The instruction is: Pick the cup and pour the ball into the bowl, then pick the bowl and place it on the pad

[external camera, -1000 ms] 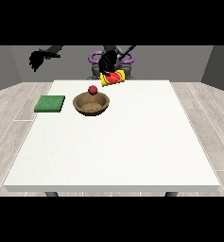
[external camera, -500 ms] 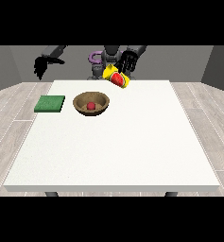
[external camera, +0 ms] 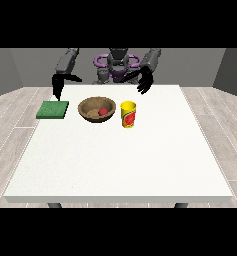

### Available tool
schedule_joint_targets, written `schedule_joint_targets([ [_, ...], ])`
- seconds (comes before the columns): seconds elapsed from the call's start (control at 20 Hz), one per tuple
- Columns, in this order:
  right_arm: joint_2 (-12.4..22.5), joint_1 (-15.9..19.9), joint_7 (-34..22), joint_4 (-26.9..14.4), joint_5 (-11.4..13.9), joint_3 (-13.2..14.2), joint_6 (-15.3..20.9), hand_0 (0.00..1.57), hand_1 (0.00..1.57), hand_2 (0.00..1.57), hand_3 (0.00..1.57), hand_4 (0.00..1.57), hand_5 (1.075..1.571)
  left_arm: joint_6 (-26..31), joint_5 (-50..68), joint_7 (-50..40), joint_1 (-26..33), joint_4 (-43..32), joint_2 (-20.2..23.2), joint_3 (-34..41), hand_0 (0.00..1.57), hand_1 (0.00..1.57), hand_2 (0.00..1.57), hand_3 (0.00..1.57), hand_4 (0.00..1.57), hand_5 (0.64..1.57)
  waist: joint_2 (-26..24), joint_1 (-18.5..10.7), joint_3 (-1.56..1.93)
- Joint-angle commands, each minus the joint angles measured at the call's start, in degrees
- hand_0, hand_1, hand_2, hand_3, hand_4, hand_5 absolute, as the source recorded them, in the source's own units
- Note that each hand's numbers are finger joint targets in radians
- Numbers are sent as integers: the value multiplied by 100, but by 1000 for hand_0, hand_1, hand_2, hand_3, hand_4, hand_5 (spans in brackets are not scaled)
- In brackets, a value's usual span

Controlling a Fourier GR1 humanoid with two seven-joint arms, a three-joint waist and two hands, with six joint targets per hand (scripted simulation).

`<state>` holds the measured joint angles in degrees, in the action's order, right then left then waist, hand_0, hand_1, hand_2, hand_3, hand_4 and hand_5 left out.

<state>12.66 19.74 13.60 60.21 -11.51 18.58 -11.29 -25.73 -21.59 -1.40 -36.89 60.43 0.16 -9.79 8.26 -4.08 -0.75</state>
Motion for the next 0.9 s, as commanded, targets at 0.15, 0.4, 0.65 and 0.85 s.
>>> schedule_joint_targets([
  [0.15, -535, 522, 134, -185, 193, -29, 999, 0, 0, 0, 0, 319, 1570, 978, 1295, 1383, 583, 523, -15, 199, 0, 0, 0, 0, 0, 1564, 390, -469, 73],
  [0.4, -372, 653, 386, -799, 68, 157, 957, 0, 0, 0, 0, 306, 1568, 1901, 1722, 1506, 785, 777, 543, 572, 0, 0, 0, 0, 0, 1564, 356, -596, 78],
  [0.65, -243, 671, 797, -1565, 113, 235, 980, 0, 0, 0, 0, 244, 1566, 2179, 1804, 1261, 1031, 1233, 790, 657, 0, 0, 0, 0, 0, 1564, 196, -739, 79],
  [0.85, -237, 1235, 1235, -2293, 22, 349, 1117, 0, 0, 0, 0, 201, 1562, 1805, 1393, 1371, 1285, 1549, 398, 301, 0, 0, 0, 0, 0, 1565, 522, -764, 80],
])
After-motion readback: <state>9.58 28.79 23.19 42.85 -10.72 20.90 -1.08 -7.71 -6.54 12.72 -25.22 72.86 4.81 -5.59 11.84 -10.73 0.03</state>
